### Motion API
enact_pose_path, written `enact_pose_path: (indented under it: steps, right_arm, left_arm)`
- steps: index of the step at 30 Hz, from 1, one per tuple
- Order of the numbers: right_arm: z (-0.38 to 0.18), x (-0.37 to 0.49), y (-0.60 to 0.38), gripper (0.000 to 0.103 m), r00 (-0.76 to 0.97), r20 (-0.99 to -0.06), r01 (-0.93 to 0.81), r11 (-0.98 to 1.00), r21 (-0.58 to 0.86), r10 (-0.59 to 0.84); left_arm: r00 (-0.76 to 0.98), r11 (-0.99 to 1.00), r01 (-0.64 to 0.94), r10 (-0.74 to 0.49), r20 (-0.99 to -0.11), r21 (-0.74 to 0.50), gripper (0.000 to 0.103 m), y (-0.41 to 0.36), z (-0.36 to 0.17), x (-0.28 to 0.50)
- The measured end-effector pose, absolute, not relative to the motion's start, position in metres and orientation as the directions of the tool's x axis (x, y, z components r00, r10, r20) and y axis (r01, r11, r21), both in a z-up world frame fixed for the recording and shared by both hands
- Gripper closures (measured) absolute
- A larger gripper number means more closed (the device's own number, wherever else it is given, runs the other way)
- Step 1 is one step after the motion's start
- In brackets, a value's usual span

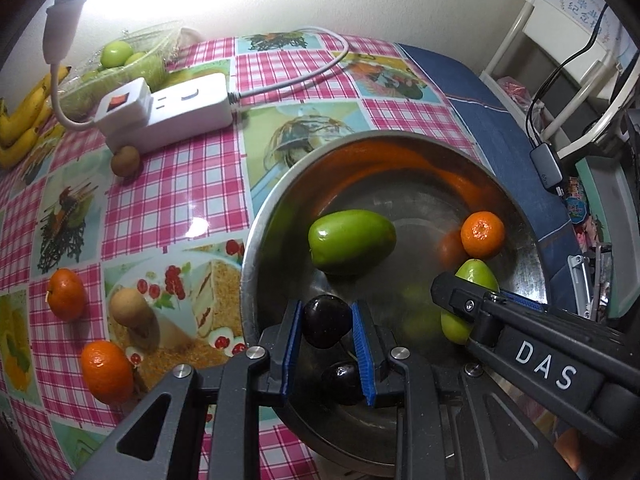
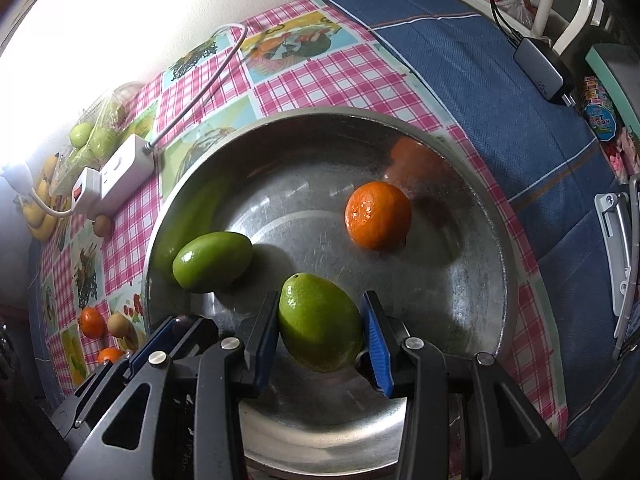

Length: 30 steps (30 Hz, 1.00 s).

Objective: Organize fruits
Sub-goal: 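Carry the mango over the steel bowl with the right tool while the left tool carries the plum there, then open the right tool to drop the mango while the left tool releases the plum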

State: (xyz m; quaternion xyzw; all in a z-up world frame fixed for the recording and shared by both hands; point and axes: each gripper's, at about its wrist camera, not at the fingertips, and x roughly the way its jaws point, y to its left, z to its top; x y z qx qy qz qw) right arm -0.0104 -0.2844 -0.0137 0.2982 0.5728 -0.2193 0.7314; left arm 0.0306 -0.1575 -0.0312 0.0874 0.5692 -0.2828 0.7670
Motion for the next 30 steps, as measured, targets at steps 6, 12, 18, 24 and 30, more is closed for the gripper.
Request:
enact_pose_path:
  steps: [6, 12, 18, 24, 30]
  right_arm:
    - [-0.017, -0.010, -0.285, 0.061, 0.237, -0.971, 0.669, 0.721, 0.181, 0.023]
    - [-0.011, -0.010, -0.285, 0.060, 0.246, -0.969, 0.669, 0.721, 0.181, 0.015]
    - [0.008, -0.012, -0.284, 0.060, 0.290, -0.957, 0.655, 0.730, 0.193, -0.007]
    - [0.029, -0.013, -0.281, 0.060, 0.330, -0.943, 0.643, 0.739, 0.199, -0.033]
    - [0.037, -0.014, -0.279, 0.060, 0.341, -0.939, 0.635, 0.747, 0.197, -0.043]
  left_arm:
    - [0.181, 0.826, 0.533, -0.326, -0.928, -0.186, 0.075, -0.160, -0.036, 0.030]
    - [0.181, 0.825, 0.532, -0.334, -0.925, -0.194, 0.074, -0.160, -0.031, 0.032]
    - [0.188, 0.818, 0.540, -0.347, -0.919, -0.199, 0.073, -0.157, -0.020, 0.032]
    - [0.211, 0.812, 0.547, -0.369, -0.905, -0.204, 0.055, -0.155, -0.006, 0.032]
    - [0.239, 0.823, 0.534, -0.366, -0.900, -0.193, 0.051, -0.147, 0.006, 0.033]
